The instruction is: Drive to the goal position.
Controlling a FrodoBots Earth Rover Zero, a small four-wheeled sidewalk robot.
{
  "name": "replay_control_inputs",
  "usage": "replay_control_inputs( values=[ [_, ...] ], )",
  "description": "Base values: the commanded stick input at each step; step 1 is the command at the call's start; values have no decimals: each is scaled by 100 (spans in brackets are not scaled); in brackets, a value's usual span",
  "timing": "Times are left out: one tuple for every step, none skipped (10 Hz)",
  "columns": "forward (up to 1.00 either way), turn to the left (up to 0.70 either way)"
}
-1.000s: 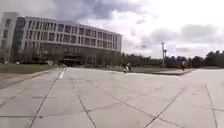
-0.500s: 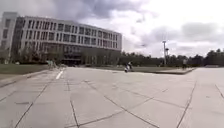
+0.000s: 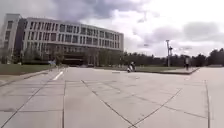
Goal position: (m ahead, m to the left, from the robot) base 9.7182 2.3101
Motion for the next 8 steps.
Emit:
replay_control_inputs(
  values=[
    [70, 23],
    [70, 20],
    [70, 2],
    [70, 9],
    [70, 23],
    [70, 35],
    [70, 0],
    [70, 5]
  ],
)
